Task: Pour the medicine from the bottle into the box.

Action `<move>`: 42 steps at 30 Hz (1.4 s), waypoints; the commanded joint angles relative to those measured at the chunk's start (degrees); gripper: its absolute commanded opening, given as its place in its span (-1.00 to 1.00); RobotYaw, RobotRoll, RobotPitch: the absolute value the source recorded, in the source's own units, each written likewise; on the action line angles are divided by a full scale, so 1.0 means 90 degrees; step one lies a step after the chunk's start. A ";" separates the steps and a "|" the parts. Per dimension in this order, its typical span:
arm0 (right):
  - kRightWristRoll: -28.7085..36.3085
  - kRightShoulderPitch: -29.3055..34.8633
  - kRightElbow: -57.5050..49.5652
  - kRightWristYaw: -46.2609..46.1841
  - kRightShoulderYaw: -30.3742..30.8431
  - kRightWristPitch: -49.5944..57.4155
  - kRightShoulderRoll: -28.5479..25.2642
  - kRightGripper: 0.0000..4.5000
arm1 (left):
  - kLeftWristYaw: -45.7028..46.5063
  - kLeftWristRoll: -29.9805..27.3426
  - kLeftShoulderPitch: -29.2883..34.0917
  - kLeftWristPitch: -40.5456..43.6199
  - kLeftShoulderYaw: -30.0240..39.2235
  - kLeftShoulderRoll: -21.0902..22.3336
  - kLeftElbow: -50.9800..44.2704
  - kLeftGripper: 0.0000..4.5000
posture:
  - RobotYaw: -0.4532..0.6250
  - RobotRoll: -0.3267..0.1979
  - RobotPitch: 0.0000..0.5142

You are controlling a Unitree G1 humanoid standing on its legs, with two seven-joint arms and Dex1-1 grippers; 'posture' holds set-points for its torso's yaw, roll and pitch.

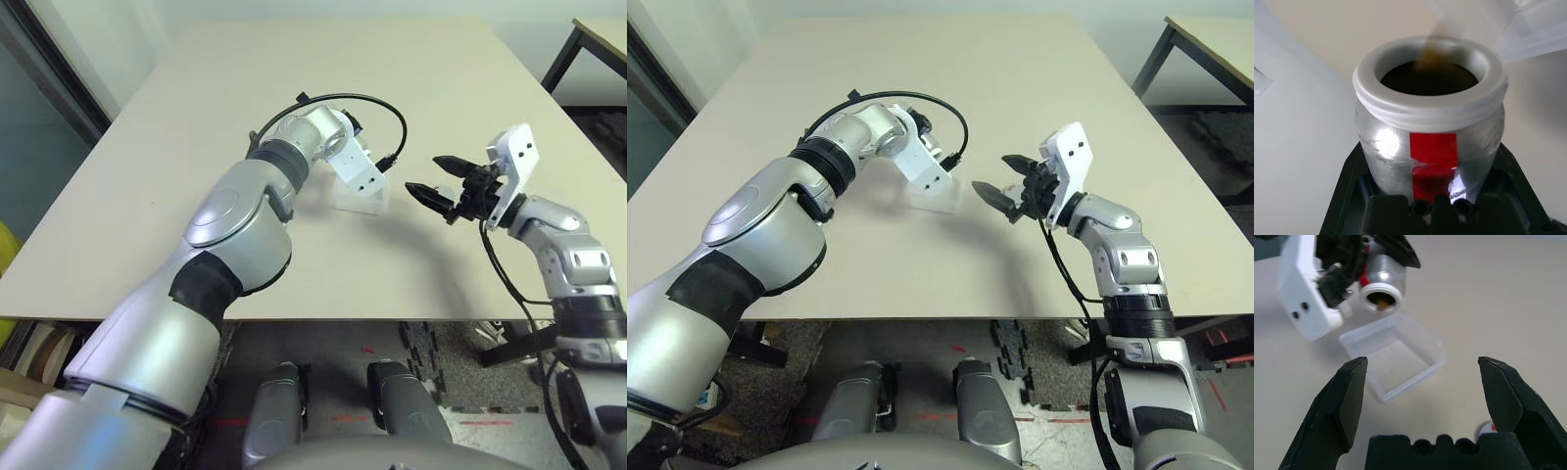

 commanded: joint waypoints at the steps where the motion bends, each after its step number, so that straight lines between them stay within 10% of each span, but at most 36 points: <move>1: 0.0094 0.0023 -0.0161 -0.0062 -0.0044 0.0103 0.0013 1.00 | -0.0001 0.0000 -0.0074 0.0085 0.0101 -0.0008 0.0102 0.12 | -0.56 0.25 -0.80; 17: 0.0101 -0.0335 0.0148 0.0219 0.0047 0.0144 -0.0164 1.00 | -0.0771 -0.1123 0.0199 0.0022 0.1486 0.0194 0.0040 0.12 | -0.48 0.25 -0.82; 28: -0.0009 -0.0653 0.0580 0.0637 0.0211 0.0054 -0.0306 1.00 | -0.2397 -0.3881 0.1012 0.0697 0.4433 0.0714 -0.0186 0.12 | -0.38 0.25 -0.78; 42: -0.0117 -0.1053 0.0954 0.1013 0.0399 0.0013 -0.0312 1.00 | -0.1386 -0.6112 0.3022 -0.0058 0.6812 0.1077 -0.0907 0.12 | -0.32 0.25 -0.79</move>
